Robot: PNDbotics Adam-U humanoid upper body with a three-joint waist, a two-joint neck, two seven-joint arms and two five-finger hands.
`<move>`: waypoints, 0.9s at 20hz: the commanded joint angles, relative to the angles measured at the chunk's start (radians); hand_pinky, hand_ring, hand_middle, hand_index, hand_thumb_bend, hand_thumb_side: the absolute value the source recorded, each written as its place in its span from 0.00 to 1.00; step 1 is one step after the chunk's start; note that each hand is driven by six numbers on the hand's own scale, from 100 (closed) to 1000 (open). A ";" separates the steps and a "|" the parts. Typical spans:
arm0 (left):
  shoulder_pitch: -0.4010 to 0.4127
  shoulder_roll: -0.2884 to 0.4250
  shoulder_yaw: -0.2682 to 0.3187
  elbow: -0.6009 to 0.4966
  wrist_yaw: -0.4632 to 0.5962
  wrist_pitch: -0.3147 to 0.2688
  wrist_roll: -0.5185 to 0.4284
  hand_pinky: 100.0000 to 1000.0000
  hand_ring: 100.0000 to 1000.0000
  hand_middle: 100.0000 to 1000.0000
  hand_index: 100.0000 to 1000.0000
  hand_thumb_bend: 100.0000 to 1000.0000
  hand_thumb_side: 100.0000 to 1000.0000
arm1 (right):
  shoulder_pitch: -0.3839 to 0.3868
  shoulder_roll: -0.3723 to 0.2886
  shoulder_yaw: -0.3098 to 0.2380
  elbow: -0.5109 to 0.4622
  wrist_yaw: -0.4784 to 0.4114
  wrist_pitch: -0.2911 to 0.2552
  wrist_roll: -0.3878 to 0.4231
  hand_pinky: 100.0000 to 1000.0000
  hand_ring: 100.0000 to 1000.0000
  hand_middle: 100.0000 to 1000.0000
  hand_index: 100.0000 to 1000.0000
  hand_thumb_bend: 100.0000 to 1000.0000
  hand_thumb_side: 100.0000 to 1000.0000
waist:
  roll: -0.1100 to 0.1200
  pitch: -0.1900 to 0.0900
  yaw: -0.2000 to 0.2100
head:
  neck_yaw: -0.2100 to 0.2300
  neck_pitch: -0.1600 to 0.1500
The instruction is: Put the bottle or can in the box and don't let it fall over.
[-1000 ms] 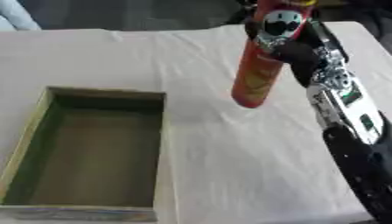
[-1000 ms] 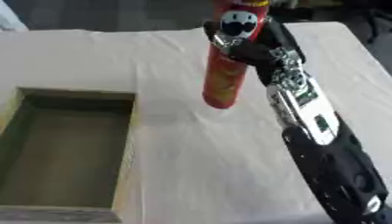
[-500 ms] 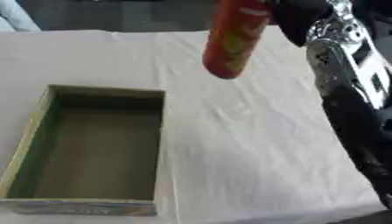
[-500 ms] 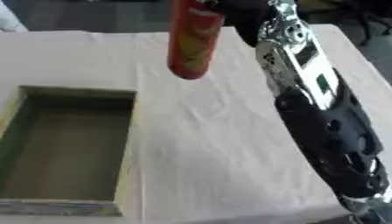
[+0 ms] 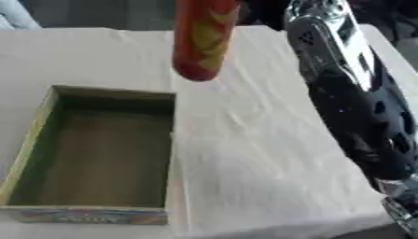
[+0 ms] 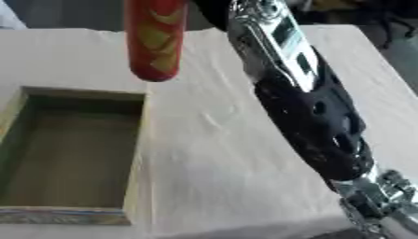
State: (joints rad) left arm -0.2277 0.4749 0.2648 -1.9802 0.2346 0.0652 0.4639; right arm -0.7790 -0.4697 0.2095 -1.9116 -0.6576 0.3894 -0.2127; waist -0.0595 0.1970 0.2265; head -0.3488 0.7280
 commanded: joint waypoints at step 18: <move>-0.080 -0.006 0.044 -0.020 0.039 -0.035 0.087 0.70 1.00 0.90 0.79 0.00 0.70 | -0.021 0.179 0.133 0.114 0.149 0.003 -0.007 0.82 0.30 0.43 0.42 0.00 0.08 | -0.002 -0.030 0.064 | -0.004 0.026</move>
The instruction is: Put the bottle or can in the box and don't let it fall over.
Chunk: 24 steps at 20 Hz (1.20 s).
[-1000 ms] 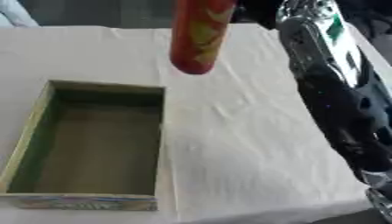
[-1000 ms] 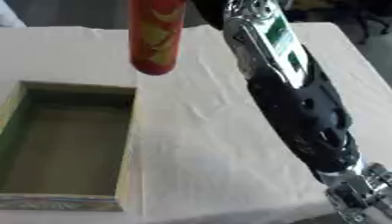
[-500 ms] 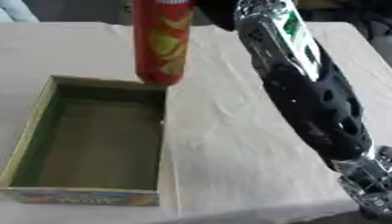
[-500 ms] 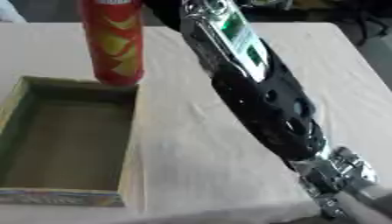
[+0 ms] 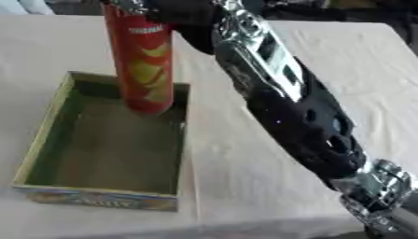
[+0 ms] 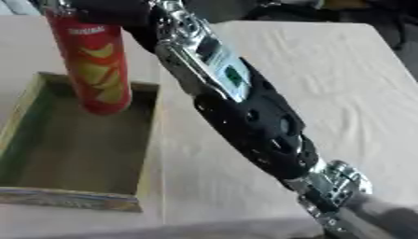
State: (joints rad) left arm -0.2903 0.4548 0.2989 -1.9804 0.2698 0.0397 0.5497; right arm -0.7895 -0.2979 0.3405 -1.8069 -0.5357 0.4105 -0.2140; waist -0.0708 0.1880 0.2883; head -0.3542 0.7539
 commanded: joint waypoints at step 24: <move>-0.006 0.007 0.014 -0.020 -0.014 -0.016 0.001 0.71 1.00 0.90 0.79 0.00 0.71 | 0.041 0.052 0.070 0.255 0.287 -0.157 0.196 1.00 1.00 1.00 1.00 0.09 0.56 | 0.003 -0.008 0.011 | -0.014 -0.021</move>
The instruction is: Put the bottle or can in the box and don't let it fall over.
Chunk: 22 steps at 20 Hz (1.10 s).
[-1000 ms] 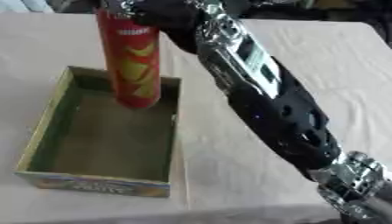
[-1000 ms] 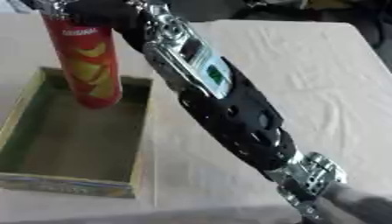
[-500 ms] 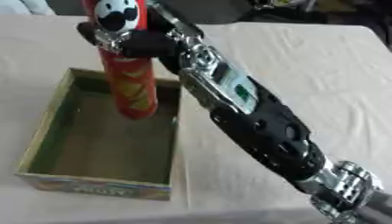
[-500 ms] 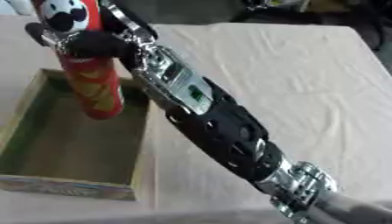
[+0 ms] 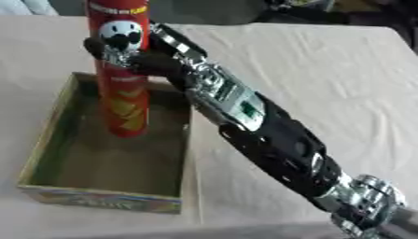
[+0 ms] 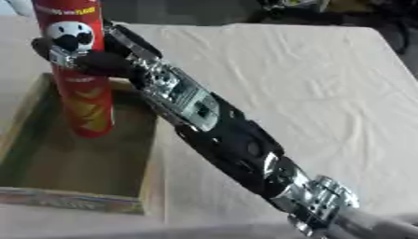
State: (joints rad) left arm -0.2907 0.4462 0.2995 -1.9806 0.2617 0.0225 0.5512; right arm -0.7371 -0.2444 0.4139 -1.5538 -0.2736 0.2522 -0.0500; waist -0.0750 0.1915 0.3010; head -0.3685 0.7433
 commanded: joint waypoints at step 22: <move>-0.001 0.016 0.020 -0.019 -0.009 0.016 0.011 0.71 1.00 0.90 0.79 0.00 0.72 | 0.000 -0.012 -0.032 -0.063 0.113 -0.003 0.334 1.00 1.00 1.00 1.00 0.03 0.22 | 0.008 -0.014 -0.011 | 0.006 -0.013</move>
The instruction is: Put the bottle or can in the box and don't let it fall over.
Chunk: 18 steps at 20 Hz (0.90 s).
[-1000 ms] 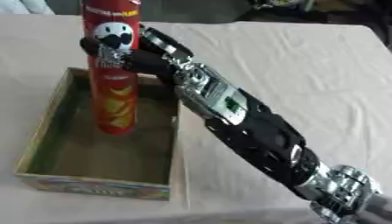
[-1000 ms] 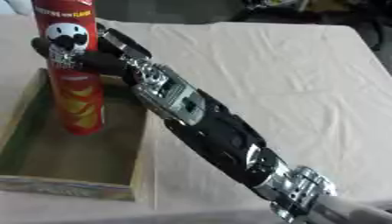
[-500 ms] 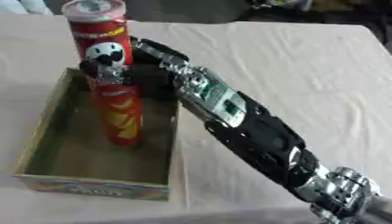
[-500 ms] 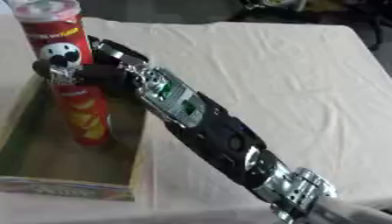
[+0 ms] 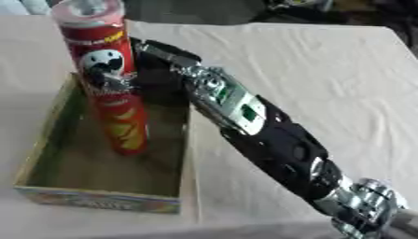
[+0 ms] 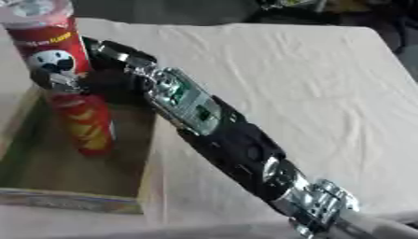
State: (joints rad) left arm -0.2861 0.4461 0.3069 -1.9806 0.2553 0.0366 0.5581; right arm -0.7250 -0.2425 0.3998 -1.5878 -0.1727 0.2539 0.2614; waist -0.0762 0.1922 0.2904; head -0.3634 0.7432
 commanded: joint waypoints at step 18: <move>0.000 0.022 0.017 -0.019 -0.008 0.005 0.002 0.71 1.00 0.90 0.79 0.01 0.72 | -0.006 -0.057 -0.072 -0.096 -0.039 0.012 0.046 1.00 1.00 1.00 1.00 0.00 0.00 | 0.014 -0.020 -0.020 | 0.016 -0.014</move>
State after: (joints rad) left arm -0.2812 0.4461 0.3116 -1.9806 0.2539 0.0401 0.5595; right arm -0.7195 -0.2739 0.3456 -1.6459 -0.1931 0.2611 0.3186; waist -0.0734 0.1916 0.2696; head -0.3517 0.7365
